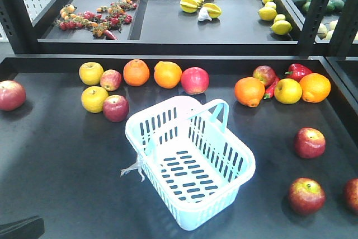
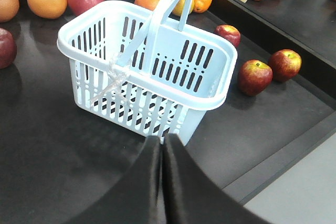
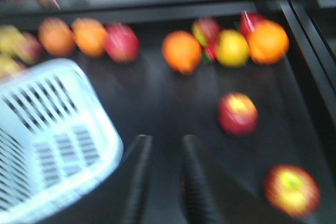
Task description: Pick three apples into basket with both arms
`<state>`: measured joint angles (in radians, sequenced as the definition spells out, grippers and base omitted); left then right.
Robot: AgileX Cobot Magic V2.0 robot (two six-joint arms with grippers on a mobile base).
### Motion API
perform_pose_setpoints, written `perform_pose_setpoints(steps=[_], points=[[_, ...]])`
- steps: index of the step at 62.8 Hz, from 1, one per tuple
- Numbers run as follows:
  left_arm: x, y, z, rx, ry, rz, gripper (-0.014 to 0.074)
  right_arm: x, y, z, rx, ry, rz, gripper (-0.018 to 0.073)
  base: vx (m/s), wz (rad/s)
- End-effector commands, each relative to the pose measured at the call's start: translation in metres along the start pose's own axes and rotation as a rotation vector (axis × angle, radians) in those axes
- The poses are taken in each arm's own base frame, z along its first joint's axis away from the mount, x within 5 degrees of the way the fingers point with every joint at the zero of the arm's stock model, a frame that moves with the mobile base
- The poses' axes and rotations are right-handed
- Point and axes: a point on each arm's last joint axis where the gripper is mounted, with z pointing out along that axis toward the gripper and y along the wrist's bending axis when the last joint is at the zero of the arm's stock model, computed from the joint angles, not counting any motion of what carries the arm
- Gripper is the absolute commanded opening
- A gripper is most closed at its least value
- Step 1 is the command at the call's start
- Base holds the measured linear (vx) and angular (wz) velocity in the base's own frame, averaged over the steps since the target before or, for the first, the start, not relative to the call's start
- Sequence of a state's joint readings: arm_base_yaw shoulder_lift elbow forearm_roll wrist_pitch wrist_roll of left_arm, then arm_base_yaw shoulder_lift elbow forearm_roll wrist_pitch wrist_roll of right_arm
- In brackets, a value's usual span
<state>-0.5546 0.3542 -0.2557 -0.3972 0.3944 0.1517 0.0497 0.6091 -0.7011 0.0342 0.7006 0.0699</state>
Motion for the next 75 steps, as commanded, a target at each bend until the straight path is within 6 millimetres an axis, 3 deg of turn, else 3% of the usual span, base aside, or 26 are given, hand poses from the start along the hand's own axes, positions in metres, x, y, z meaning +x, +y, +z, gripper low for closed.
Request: perform_pose_setpoints(steps=[1, 7, 12, 24, 32, 39, 48, 60, 75], points=[[-0.014, -0.002, -0.003, 0.006, -0.09, -0.022, -0.0008, -0.017, -0.003, 0.017, 0.05, 0.035, -0.063, 0.0391, 0.0, 0.0], [-0.014, -0.002, -0.003, 0.006, -0.09, -0.022, -0.0008, -0.019, -0.006, 0.039, 0.081, 0.083, -0.105, 0.0612, 0.0, 0.0], [-0.014, -0.002, -0.003, 0.006, -0.09, -0.023, -0.0008, -0.018, -0.007, 0.053, 0.087, 0.128, -0.113, 0.0727, 0.0, 0.0], [-0.014, -0.002, -0.003, 0.006, -0.089, -0.023, -0.0008, -0.017, -0.009, 0.079, 0.103, 0.228, -0.122, 0.0719, 0.0, 0.0], [-0.014, -0.002, -0.003, 0.006, -0.089, -0.023, -0.0008, -0.029, -0.009, 0.1, 0.122, 0.355, -0.105, 0.0713, 0.0, 0.0], [-0.014, -0.002, -0.003, 0.006, -0.089, -0.023, -0.0008, -0.04, -0.01, 0.125, 0.14, 0.486, -0.105, 0.0706, 0.0, 0.0], [-0.014, -0.002, -0.003, 0.007, -0.087, -0.023, -0.0008, -0.045, -0.014, 0.17, 0.166, 0.647, -0.091, 0.0698, 0.0, 0.0], [-0.014, -0.002, -0.003, 0.007, -0.087, -0.023, -0.0008, -0.027, -0.038, 0.226, 0.204, 0.823, -0.02, 0.0687, 0.0, 0.0], [-0.014, -0.002, -0.003, 0.007, -0.087, -0.023, -0.0008, 0.005, -0.044, 0.266, 0.146, 0.933, -0.009, 0.068, 0.0, 0.0]])
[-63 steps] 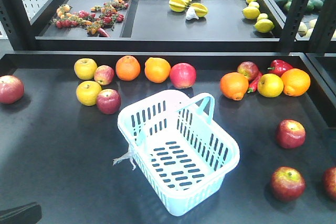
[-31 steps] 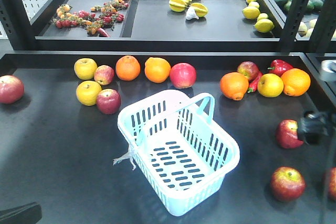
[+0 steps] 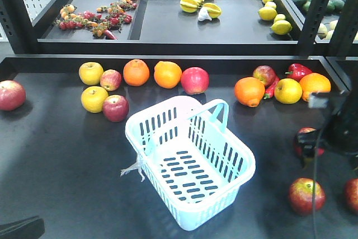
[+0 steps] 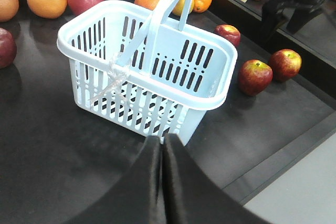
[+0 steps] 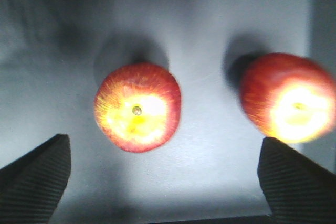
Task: Pick three apples into basket with both arms
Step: 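Reach the right gripper to the red apple nearest the robot and grasp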
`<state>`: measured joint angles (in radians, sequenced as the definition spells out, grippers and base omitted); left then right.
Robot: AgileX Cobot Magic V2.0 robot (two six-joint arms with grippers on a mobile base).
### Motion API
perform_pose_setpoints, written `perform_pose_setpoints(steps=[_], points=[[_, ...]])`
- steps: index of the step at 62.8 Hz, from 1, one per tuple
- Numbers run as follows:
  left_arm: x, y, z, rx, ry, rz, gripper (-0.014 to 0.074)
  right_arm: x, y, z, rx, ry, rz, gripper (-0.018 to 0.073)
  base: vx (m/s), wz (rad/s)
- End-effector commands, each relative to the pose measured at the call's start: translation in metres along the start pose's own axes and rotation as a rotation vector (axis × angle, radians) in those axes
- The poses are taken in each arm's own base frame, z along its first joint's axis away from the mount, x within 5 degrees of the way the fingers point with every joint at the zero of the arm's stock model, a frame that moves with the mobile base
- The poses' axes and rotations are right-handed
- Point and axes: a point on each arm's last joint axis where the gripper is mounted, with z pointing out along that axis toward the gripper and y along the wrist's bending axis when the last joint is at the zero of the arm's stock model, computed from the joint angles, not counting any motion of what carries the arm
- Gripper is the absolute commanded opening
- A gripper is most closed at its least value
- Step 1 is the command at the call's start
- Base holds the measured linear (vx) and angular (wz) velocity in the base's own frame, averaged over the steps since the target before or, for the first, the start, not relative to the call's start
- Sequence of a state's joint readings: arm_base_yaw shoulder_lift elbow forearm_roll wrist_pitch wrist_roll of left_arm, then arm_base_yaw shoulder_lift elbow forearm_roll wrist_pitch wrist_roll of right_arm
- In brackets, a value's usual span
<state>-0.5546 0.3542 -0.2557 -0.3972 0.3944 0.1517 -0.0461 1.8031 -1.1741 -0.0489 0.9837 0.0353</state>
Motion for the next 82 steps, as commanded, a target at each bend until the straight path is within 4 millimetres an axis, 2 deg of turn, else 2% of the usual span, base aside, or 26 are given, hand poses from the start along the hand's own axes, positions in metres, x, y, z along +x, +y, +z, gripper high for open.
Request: perform_pose_setpoints(steps=[1, 26, 43, 52, 61, 69, 74, 82], points=[[-0.014, -0.002, -0.003, 0.007, -0.087, -0.023, -0.0008, -0.009, 0.0, -0.006, -0.013, -0.063, -0.003, 0.068, 0.0, 0.0], [-0.014, -0.002, -0.003, 0.007, -0.087, -0.023, -0.0008, -0.021, 0.004, 0.049, -0.032, 0.021, -0.014, 0.0668, 0.0, 0.0], [-0.014, -0.002, -0.003, 0.007, -0.085, -0.023, -0.0008, -0.021, 0.006, 0.077, -0.032, 0.083, -0.026, 0.0657, 0.0, 0.0], [-0.014, -0.002, -0.003, 0.007, -0.086, -0.023, -0.0006, -0.021, 0.006, 0.081, -0.037, 0.094, -0.043, 0.0617, 0.0, 0.0], [-0.014, -0.002, -0.003, 0.007, -0.085, -0.023, -0.0006, -0.019, 0.007, 0.08, -0.042, 0.107, -0.042, 0.0494, 0.0, 0.0], [-0.014, -0.002, -0.003, 0.007, -0.085, -0.023, -0.0008, -0.017, 0.009, 0.076, -0.069, 0.122, -0.055, 0.0319, 0.0, 0.0], [-0.014, -0.002, -0.003, 0.007, -0.085, -0.023, -0.0007, -0.018, 0.011, 0.065, -0.093, 0.091, -0.068, 0.0207, 0.0, 0.0], [-0.014, -0.002, -0.003, 0.007, -0.085, -0.023, -0.0007, -0.017, 0.011, 0.026, -0.111, -0.021, -0.076, 0.0052, 0.0, 0.0]])
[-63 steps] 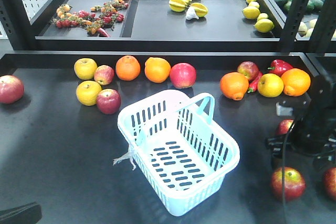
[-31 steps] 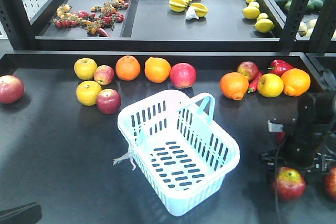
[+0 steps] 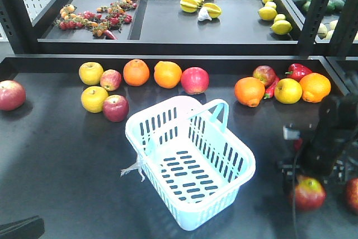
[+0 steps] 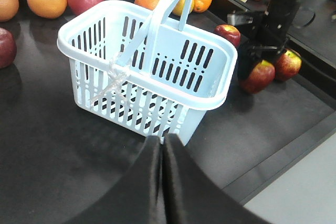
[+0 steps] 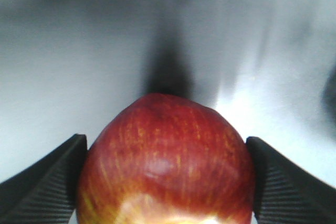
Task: Pick three apples into basket with both arms
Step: 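Reach the right gripper to the red apple nearest the robot and grasp, then carry the apple over the basket with the right gripper and release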
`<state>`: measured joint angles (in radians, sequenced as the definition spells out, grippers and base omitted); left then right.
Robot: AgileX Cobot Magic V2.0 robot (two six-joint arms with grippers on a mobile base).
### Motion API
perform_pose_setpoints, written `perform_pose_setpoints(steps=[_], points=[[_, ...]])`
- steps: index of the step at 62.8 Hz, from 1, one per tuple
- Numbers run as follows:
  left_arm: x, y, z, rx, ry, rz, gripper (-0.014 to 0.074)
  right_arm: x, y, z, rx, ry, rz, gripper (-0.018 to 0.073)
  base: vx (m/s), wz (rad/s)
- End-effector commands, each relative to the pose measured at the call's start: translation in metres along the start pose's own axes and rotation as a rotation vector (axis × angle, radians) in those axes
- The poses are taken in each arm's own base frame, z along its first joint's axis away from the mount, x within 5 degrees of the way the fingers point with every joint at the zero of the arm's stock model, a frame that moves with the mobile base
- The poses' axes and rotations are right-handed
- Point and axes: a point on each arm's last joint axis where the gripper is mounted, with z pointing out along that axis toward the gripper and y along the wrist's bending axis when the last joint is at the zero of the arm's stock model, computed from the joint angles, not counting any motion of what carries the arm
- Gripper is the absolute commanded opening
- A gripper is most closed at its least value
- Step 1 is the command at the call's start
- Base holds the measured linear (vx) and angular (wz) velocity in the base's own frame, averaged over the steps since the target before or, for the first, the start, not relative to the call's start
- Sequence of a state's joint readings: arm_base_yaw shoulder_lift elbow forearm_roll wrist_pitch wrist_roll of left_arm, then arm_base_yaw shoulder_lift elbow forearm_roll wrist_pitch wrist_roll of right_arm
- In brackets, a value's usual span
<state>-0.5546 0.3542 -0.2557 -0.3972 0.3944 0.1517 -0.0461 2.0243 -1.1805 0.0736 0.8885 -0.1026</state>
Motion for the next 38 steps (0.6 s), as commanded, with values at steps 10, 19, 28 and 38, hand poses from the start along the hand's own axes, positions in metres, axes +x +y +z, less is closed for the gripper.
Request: perform_pose_setpoints(steps=[10, 19, 28, 38], points=[[-0.014, -0.002, -0.003, 0.007, -0.084, -0.023, -0.0008, 0.024, 0.009, -0.117, 0.009, -0.311, -0.054, -0.001, 0.0, 0.0], [-0.014, -0.002, -0.003, 0.007, -0.084, -0.023, -0.0006, 0.058, 0.018, -0.175, -0.025, -0.457, -0.077, -0.0009, 0.0, 0.0], [-0.013, -0.002, -0.003, 0.007, -0.083, -0.023, -0.0006, 0.085, 0.036, -0.21, -0.169, -0.583, -0.117, -0.0009, 0.0, 0.0], [-0.013, -0.002, -0.003, 0.007, -0.083, -0.023, -0.0006, 0.089, 0.069, -0.216, -0.373, -0.607, -0.212, -0.0006, 0.0, 0.0]])
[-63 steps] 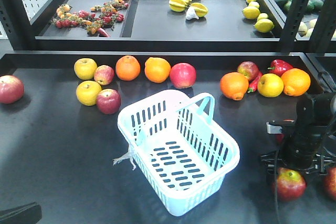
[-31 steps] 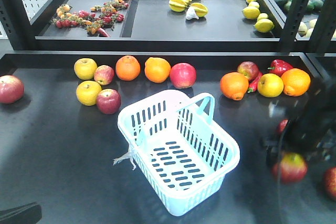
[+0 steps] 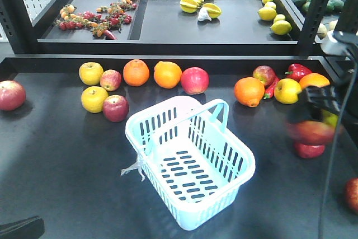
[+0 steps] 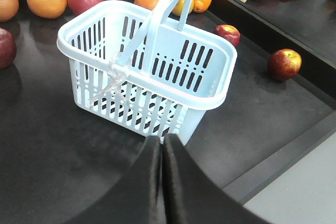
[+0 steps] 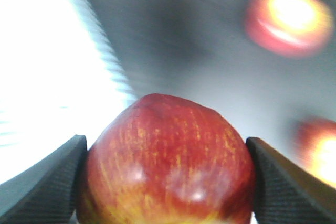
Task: Pick three apples into basket with both arms
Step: 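Carry the apple over the basket with the right gripper and release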
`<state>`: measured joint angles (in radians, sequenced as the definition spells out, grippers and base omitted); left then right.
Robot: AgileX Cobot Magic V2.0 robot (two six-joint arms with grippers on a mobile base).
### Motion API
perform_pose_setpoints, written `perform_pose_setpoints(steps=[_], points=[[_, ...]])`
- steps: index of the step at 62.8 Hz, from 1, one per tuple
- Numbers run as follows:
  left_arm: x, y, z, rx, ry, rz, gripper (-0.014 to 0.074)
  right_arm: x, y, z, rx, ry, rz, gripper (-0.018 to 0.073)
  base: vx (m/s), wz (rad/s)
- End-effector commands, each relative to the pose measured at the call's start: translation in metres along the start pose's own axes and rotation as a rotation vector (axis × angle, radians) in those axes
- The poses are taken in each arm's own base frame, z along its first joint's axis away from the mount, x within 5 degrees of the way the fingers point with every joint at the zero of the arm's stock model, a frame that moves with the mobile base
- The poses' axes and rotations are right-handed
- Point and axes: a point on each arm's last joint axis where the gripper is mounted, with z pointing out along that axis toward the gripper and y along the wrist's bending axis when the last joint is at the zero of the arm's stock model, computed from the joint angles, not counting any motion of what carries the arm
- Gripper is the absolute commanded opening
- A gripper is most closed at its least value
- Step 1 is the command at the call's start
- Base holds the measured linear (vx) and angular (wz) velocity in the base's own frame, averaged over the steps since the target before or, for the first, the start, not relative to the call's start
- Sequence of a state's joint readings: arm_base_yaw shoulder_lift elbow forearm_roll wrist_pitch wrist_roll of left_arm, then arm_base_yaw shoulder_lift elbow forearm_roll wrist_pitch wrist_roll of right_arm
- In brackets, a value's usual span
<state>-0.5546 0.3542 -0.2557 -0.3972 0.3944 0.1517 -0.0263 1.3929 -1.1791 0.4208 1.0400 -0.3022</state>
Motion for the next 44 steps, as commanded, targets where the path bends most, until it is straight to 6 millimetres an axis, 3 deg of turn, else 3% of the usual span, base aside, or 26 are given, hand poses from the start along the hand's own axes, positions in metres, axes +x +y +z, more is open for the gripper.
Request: perform_pose_setpoints(steps=[1, 8, 17, 25, 31, 39, 44], points=[[-0.013, -0.002, -0.003, 0.007, -0.083, -0.023, -0.0006, -0.007, 0.027, -0.007, -0.128, -0.08, -0.05, -0.0006, 0.0, 0.0], [-0.013, -0.002, -0.003, 0.007, -0.083, -0.023, -0.0006, -0.01, 0.054, 0.017, -0.195, -0.043, -0.096, -0.0006, 0.0, 0.0], [-0.013, -0.002, -0.003, 0.007, -0.083, -0.023, -0.0006, -0.013, 0.082, 0.067, -0.212, 0.001, -0.153, -0.0006, 0.0, 0.0], [-0.013, -0.002, -0.003, 0.007, -0.083, -0.023, -0.0006, -0.013, 0.093, 0.111, -0.198, 0.022, -0.17, -0.0003, 0.0, 0.0], [-0.013, -0.002, -0.003, 0.007, -0.083, -0.023, -0.0006, -0.011, 0.098, 0.132, -0.205, 0.042, -0.158, 0.0015, 0.0, 0.0], [-0.013, -0.002, -0.003, 0.007, -0.083, -0.023, -0.0006, -0.008, 0.101, 0.146, -0.217, 0.063, -0.194, 0.012, 0.0, 0.0], [-0.013, -0.002, -0.003, 0.007, -0.082, -0.023, -0.0006, -0.007, 0.102, 0.148, -0.228, 0.069, -0.21, 0.0249, 0.0, 0.0]])
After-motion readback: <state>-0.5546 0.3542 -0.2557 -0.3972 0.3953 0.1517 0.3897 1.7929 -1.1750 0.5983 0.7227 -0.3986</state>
